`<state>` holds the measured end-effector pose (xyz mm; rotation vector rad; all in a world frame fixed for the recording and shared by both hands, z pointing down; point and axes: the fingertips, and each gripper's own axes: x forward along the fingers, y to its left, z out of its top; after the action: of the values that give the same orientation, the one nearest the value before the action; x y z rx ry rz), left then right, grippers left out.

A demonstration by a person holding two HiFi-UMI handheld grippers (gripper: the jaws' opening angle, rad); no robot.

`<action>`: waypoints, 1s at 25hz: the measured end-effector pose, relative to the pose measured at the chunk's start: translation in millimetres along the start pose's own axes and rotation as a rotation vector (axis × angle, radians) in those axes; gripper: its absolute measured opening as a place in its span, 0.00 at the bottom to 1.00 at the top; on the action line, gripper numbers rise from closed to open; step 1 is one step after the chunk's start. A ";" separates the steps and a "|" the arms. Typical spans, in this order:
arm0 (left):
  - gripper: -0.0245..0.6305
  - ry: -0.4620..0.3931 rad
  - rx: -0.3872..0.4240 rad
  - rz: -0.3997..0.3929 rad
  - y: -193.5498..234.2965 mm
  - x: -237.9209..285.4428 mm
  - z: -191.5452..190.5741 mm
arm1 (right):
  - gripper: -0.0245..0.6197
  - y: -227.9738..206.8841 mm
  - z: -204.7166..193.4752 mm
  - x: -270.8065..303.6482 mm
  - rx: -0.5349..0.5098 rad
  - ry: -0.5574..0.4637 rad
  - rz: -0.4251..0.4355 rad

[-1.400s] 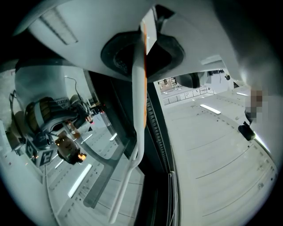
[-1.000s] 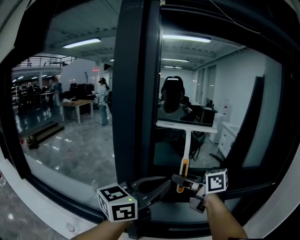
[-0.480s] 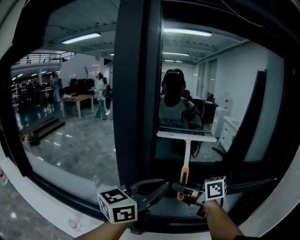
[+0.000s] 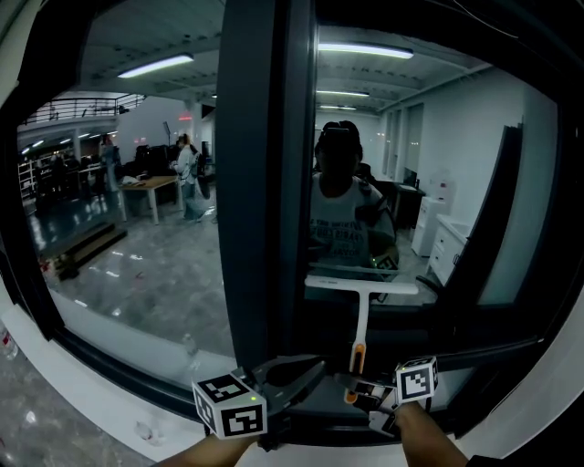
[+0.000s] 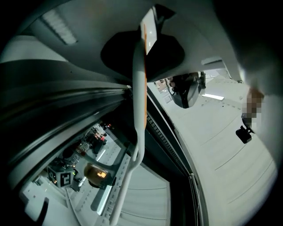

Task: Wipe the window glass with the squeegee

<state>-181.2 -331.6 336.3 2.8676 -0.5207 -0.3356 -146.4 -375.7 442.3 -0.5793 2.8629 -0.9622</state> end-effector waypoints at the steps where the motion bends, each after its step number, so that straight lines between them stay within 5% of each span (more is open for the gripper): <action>1: 0.03 0.003 -0.005 0.002 1.4 -1.2 -2.7 | 0.07 1.6 -2.5 1.6 0.008 -0.001 0.008; 25: 0.04 0.092 -0.158 0.004 30.1 -15.5 -69.0 | 0.07 -9.2 -60.6 9.1 0.155 0.008 0.052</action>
<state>-187.1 -342.3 412.1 2.7137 -0.4610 -0.2315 -162.6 -351.3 496.9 -0.4856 2.7623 -1.1668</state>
